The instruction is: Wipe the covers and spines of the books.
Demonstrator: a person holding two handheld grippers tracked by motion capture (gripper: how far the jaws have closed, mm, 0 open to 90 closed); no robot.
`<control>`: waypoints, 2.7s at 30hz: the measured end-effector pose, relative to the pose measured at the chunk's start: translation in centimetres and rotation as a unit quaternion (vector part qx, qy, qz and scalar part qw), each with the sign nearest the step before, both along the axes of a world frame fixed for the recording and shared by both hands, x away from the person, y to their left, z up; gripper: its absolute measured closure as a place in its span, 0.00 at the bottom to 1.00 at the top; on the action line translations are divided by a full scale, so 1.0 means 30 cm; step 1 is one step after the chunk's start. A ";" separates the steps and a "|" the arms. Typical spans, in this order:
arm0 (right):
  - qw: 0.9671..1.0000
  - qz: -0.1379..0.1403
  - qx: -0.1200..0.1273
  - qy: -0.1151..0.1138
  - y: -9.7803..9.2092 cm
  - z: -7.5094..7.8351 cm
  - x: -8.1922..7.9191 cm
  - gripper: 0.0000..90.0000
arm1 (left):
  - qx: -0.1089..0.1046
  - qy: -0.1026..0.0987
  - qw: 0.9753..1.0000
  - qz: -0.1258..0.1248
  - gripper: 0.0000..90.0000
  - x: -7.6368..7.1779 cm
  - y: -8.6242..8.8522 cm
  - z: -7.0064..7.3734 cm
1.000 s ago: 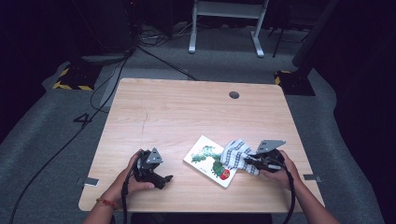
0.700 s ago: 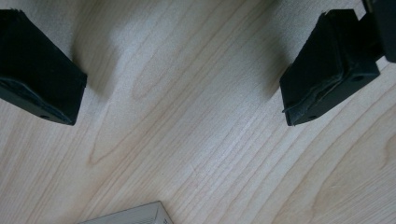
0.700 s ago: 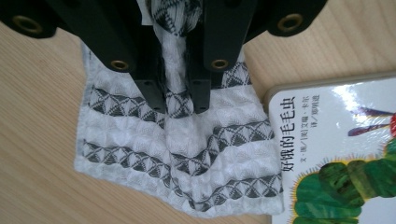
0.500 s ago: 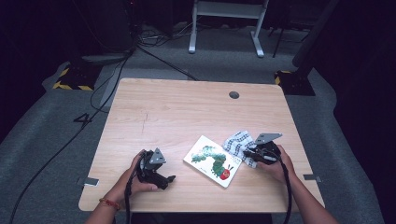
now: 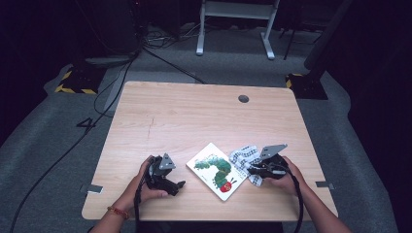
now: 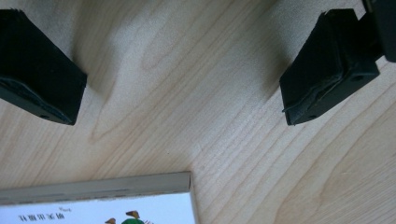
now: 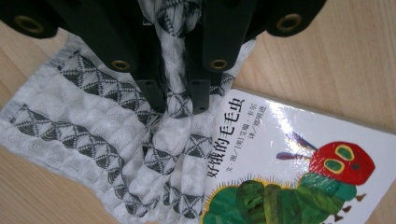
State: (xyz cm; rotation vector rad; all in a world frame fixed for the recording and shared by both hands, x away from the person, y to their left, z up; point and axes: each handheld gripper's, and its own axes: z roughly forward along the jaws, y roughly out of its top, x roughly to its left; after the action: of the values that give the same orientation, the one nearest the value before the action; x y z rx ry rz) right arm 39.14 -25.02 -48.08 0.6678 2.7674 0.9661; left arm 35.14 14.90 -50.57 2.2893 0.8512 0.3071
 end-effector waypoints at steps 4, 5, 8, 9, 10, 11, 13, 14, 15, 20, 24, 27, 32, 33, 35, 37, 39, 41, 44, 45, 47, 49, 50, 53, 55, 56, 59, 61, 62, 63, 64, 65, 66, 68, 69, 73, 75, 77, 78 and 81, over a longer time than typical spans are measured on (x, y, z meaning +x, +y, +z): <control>0.999 -0.020 0.005 -0.033 0.011 0.040 0.021 0.90 | 0.003 0.003 1.000 0.021 0.02 0.011 -0.007 0.006; 0.999 -0.027 0.018 -0.036 0.012 0.051 0.035 0.90 | 0.003 0.003 1.000 0.021 0.05 0.011 -0.007 0.006; 0.998 -0.035 0.028 -0.049 0.052 0.076 0.086 0.90 | -0.009 -0.002 0.999 0.043 0.20 -0.005 -0.031 0.014; 0.998 -0.035 0.028 -0.049 0.052 0.076 0.086 0.90 | -0.009 -0.002 0.999 0.043 0.18 -0.005 -0.031 0.014; 0.998 -0.036 0.028 -0.052 0.068 0.078 0.098 0.90 | -0.007 -0.001 0.999 0.041 0.18 -0.010 -0.042 0.012; 0.997 -0.036 0.022 -0.059 0.098 0.079 0.122 0.90 | -0.007 -0.003 0.999 0.035 0.17 -0.012 -0.050 0.013; 0.997 -0.029 0.024 -0.063 0.176 0.081 0.170 0.90 | 0.000 -0.027 0.999 0.020 0.20 -0.028 -0.075 0.023; 0.997 -0.029 0.024 -0.063 0.176 0.081 0.170 0.90 | 0.000 -0.027 0.999 0.020 0.20 -0.028 -0.075 0.023; 0.997 -0.025 0.021 -0.065 0.208 0.082 0.187 0.90 | -0.006 -0.034 0.999 0.014 0.20 -0.038 -0.086 0.030; 0.997 -0.003 -0.016 -0.073 0.391 0.072 0.270 0.90 | -0.032 -0.062 0.997 -0.037 0.24 -0.102 -0.171 0.068; 0.997 0.012 -0.030 -0.072 0.469 0.064 0.297 0.90 | -0.048 -0.058 0.993 -0.092 0.24 -0.149 -0.291 0.073; 0.997 0.017 -0.036 -0.072 0.500 0.060 0.307 0.90 | -0.055 -0.051 0.991 -0.111 0.24 -0.157 -0.337 0.071; 0.997 0.034 -0.040 -0.062 0.563 0.051 0.330 0.89 | -0.063 -0.050 0.987 -0.143 0.26 -0.155 -0.442 0.062; 0.997 0.036 -0.041 -0.062 0.571 0.048 0.332 0.89 | -0.063 -0.049 0.986 -0.146 0.27 -0.153 -0.456 0.060; 0.997 0.037 -0.042 -0.058 0.582 0.041 0.339 0.89 | -0.056 -0.053 0.986 -0.151 0.30 -0.146 -0.478 0.055; 0.997 0.040 -0.050 -0.052 0.588 0.031 0.345 0.90 | -0.047 -0.048 0.987 -0.145 0.35 -0.135 -0.494 0.044; 0.995 0.056 -0.069 -0.051 0.590 0.020 0.348 0.91 | -0.023 -0.055 0.987 -0.151 0.40 -0.131 -0.493 0.030; 0.994 0.062 -0.074 -0.055 0.588 0.021 0.349 0.91 | -0.020 -0.054 0.986 -0.155 0.40 -0.131 -0.490 0.032; 0.990 0.072 -0.096 -0.068 0.573 0.025 0.347 0.92 | 0.002 -0.068 0.985 -0.158 0.39 -0.146 -0.494 0.033; 0.990 0.072 -0.096 -0.068 0.573 0.025 0.347 0.92 | 0.002 -0.068 0.985 -0.158 0.40 -0.146 -0.494 0.033; 0.990 0.069 -0.105 -0.068 0.545 0.028 0.348 0.92 | 0.011 -0.076 0.984 -0.162 0.40 -0.154 -0.495 0.032; 0.990 0.063 -0.111 -0.066 0.507 0.030 0.353 0.92 | 0.025 -0.088 0.982 -0.167 0.40 -0.165 -0.494 0.030; 0.990 0.063 -0.111 -0.066 0.507 0.030 0.353 0.92 | 0.028 -0.091 0.981 -0.167 0.40 -0.168 -0.492 0.030; 0.991 0.052 -0.111 -0.054 0.431 0.031 0.362 0.92 | 0.029 -0.094 0.981 -0.165 0.39 -0.174 -0.475 0.029; 0.992 0.039 -0.111 -0.045 0.375 0.032 0.366 0.92 | 0.033 -0.086 0.983 -0.157 0.37 -0.170 -0.454 0.032; 0.993 0.033 -0.110 -0.040 0.348 0.033 0.366 0.92 | 0.035 -0.084 0.984 -0.151 0.36 -0.167 -0.445 0.033; 0.993 0.018 -0.109 -0.028 0.248 0.035 0.350 0.92 | 0.023 -0.062 0.990 -0.126 0.27 -0.145 -0.399 0.034; 0.994 0.013 -0.107 -0.026 0.231 0.034 0.343 0.92 | 0.017 -0.055 0.991 -0.119 0.26 -0.140 -0.385 0.035; 0.994 0.011 -0.104 -0.022 0.209 0.034 0.335 0.92 | 0.011 -0.051 0.992 -0.112 0.25 -0.132 -0.369 0.035; 0.995 0.006 -0.099 -0.017 0.183 0.033 0.325 0.92 | 0.014 -0.044 0.994 -0.103 0.23 -0.124 -0.355 0.038; 0.995 0.005 -0.098 -0.012 0.160 0.034 0.312 0.92 | 0.010 -0.024 0.995 -0.094 0.21 -0.111 -0.340 0.038; 0.995 0.004 -0.100 -0.015 0.139 0.034 0.297 0.92 | 0.005 -0.011 0.996 -0.090 0.21 -0.097 -0.326 0.037; 0.995 0.003 -0.095 -0.011 0.122 0.033 0.284 0.92 | 0.001 -0.003 0.996 -0.086 0.19 -0.088 -0.316 0.035; 0.996 0.003 -0.092 -0.010 0.093 0.032 0.258 0.93 | 0.000 0.012 0.996 -0.084 0.17 -0.067 -0.295 0.036; 0.996 0.010 -0.091 -0.013 0.078 0.032 0.242 0.93 | 0.004 0.014 0.996 -0.083 0.17 -0.058 -0.287 0.039; 0.995 0.044 -0.085 0.009 0.002 0.036 0.180 0.93 | 0.013 0.016 0.998 -0.061 0.17 -0.013 -0.247 0.047; 0.995 0.053 -0.084 0.016 -0.007 0.036 0.174 0.93 | 0.020 0.012 0.998 -0.056 0.17 -0.004 -0.239 0.050; 0.992 0.083 -0.087 0.038 -0.027 0.043 0.155 0.92 | 0.039 -0.007 0.999 -0.034 0.18 0.019 -0.227 0.058; 0.991 0.096 -0.085 0.047 -0.032 0.043 0.147 0.92 | 0.048 -0.014 0.998 -0.031 0.18 0.035 -0.223 0.063; 0.990 0.105 -0.076 0.054 -0.031 0.037 0.141 0.92 | 0.032 -0.018 0.999 -0.028 0.18 0.063 -0.220 0.074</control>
State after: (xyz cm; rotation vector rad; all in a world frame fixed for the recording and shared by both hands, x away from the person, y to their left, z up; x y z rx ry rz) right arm 43.36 -25.94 -46.96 0.4255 3.0156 0.7639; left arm 37.04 8.31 -48.36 2.3550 0.7688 0.3545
